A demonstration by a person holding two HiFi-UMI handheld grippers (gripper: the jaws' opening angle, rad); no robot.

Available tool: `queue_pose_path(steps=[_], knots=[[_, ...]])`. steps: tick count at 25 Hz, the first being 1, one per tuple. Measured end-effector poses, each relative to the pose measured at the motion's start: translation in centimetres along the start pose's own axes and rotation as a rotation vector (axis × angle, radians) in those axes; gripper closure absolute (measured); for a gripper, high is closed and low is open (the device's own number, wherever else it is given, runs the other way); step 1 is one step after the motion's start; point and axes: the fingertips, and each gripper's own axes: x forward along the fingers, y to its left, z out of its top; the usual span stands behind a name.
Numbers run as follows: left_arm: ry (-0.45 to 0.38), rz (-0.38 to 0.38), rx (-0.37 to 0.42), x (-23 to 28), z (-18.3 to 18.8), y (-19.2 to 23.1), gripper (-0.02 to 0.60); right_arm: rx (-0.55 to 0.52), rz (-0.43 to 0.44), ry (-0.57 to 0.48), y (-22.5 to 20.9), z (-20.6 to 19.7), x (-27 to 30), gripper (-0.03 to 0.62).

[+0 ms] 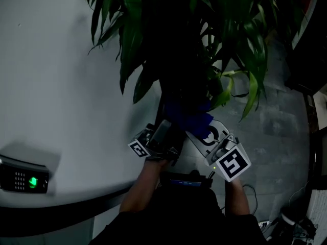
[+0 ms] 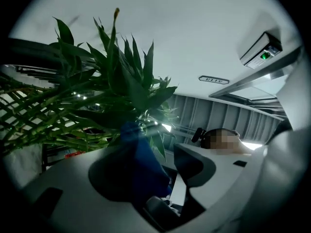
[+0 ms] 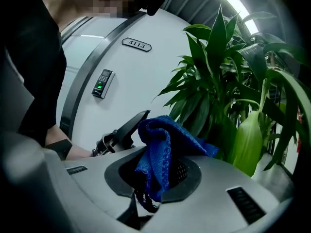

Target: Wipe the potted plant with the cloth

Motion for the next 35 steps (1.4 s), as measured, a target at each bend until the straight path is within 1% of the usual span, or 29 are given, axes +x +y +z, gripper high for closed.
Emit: queue_pose_path(steps=[2, 4, 7, 9, 11, 14, 16, 18, 20, 21, 22, 23, 25, 27, 29, 33, 35], knots=[[0.007, 0.037, 0.009, -1.1, -0.6, 0.4, 0.322, 0.007, 0.021, 0.007, 0.2, -0.6, -0.6, 0.516], [0.016, 0.072, 0.015, -2.2, -1.5, 1.1, 0.322, 0.043, 0.027, -0.004, -0.1, -0.9, -1.7, 0.516], [0.052, 0.122, 0.032, -3.4, -3.2, 2.1, 0.322, 0.140, -0.011, -0.059, -1.7, -0.7, -4.6, 0.516], [0.074, 0.157, 0.056, -3.1, -4.1, 2.6, 0.319, 0.156, -0.035, -0.168, -3.5, 0.7, -7.2, 0.516], [0.106, 0.199, 0.102, -3.0, -5.0, 3.2, 0.308, 0.157, -0.049, -0.322, -5.1, 3.0, -10.0, 0.516], [0.148, 0.270, 0.209, -3.1, -5.8, 3.8, 0.302, 0.199, -0.051, -0.506, -6.7, 5.5, -13.8, 0.516], [0.129, 0.322, 0.295, -3.3, -5.2, 4.0, 0.302, 0.214, -0.060, -0.572, -7.4, 6.2, -15.4, 0.516], [0.109, 0.376, 0.404, -3.2, -4.2, 4.3, 0.302, 0.217, -0.066, -0.589, -8.1, 6.2, -16.0, 0.516], [0.131, 0.440, 0.535, -2.8, -3.5, 5.2, 0.302, 0.230, -0.057, -0.588, -8.6, 5.9, -16.0, 0.516], [0.144, 0.467, 0.582, -2.5, -3.4, 5.7, 0.302, 0.239, -0.048, -0.587, -8.8, 5.7, -16.0, 0.516], [0.145, 0.479, 0.603, -2.3, -3.2, 6.1, 0.302, 0.246, -0.038, -0.588, -8.9, 5.6, -16.0, 0.516], [0.135, 0.472, 0.597, -1.9, -3.1, 6.3, 0.302, 0.252, -0.030, -0.589, -8.9, 5.5, -16.1, 0.516], [0.112, 0.417, 0.571, -0.6, -3.1, 5.7, 0.308, 0.258, -0.019, -0.592, -8.8, 5.4, -16.1, 0.516], [0.120, 0.365, 0.575, 0.9, -3.6, 4.7, 0.365, 0.255, -0.013, -0.598, -8.7, 5.6, -16.3, 0.516], [0.135, 0.333, 0.567, 2.0, -4.5, 4.2, 0.408, 0.235, 0.003, -0.603, -8.3, 6.2, -16.4, 0.516], [0.145, 0.285, 0.546, 3.8, -6.2, 3.2, 0.530, 0.139, 0.080, -0.578, -5.7, 7.7, -15.4, 0.516], [0.149, 0.272, 0.546, 4.7, -6.8, 2.8, 0.565, 0.101, 0.108, -0.547, -4.6, 8.4, -14.8, 0.516]])
